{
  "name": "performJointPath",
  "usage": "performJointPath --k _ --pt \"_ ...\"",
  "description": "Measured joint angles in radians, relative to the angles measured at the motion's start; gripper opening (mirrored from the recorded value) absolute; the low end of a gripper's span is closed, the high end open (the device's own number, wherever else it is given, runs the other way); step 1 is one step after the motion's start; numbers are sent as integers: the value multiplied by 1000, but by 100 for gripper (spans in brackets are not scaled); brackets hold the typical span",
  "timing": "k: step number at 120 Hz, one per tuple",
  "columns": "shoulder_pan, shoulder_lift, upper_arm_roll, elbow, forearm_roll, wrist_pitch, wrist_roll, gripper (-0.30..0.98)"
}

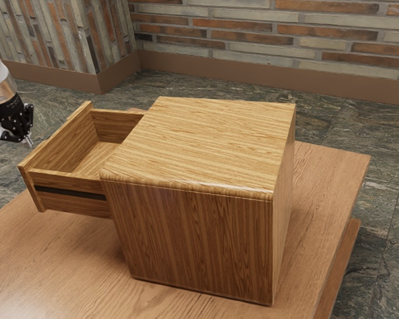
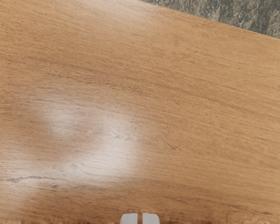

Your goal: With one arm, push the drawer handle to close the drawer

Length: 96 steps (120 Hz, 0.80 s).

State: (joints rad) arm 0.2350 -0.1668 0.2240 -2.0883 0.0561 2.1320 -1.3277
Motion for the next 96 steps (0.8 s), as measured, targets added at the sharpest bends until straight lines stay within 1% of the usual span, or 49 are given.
performJointPath --k 34,54,71,96 --pt "-1 25 -57 -4 -19 18 -30 -10" --pt "-1 48 -68 -3 -24 32 -42 -10" --pt "5 65 -95 0 -31 50 -50 -10" --pt "-29 92 -121 7 -34 73 -66 -10"
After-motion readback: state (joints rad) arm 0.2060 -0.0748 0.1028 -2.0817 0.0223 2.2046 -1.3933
